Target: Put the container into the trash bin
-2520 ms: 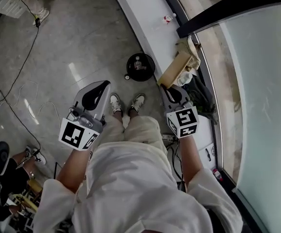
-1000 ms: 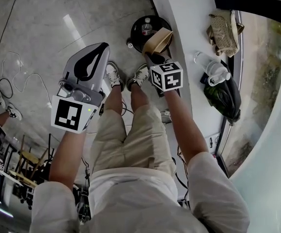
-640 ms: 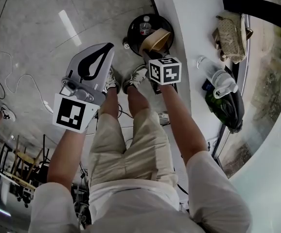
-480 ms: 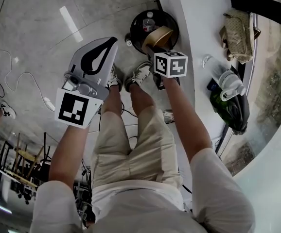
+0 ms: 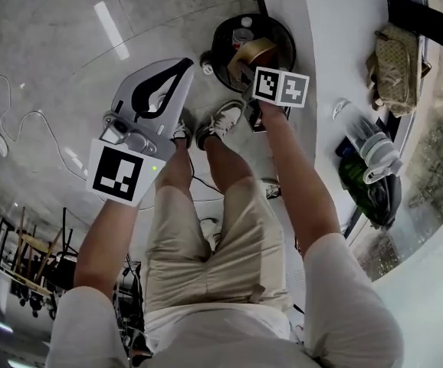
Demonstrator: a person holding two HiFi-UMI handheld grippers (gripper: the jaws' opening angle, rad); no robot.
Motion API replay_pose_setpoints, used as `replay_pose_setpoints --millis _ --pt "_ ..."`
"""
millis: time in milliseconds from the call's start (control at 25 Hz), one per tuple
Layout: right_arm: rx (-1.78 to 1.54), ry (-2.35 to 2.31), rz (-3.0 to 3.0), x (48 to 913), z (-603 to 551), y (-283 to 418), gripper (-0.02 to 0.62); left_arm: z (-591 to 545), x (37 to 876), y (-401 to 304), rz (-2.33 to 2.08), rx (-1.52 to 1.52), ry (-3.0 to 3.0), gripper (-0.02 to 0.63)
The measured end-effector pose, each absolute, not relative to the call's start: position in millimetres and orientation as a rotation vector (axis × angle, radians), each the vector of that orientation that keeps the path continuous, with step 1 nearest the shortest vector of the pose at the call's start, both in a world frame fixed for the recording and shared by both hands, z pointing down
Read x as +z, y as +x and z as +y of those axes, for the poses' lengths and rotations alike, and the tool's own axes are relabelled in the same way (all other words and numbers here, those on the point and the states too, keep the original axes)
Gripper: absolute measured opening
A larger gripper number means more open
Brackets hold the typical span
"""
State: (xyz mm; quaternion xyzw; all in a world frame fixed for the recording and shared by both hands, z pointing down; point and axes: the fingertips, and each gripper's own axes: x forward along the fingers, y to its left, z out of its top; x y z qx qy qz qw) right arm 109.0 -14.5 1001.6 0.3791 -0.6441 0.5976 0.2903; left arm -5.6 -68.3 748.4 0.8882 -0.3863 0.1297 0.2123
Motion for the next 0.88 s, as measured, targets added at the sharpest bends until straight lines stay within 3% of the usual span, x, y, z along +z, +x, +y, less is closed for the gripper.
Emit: replay_pose_setpoints --millis 200,880 --pt "1.769 1.11 -1.636 1021 -27 105 0.021 -65 780 -7 -1.055 0.374 2.453 0.017" --pt "1.749 1.259 -1.552 1077 -50 116 0.021 -80 814 -2 -0.982 0.378 2.557 0.017"
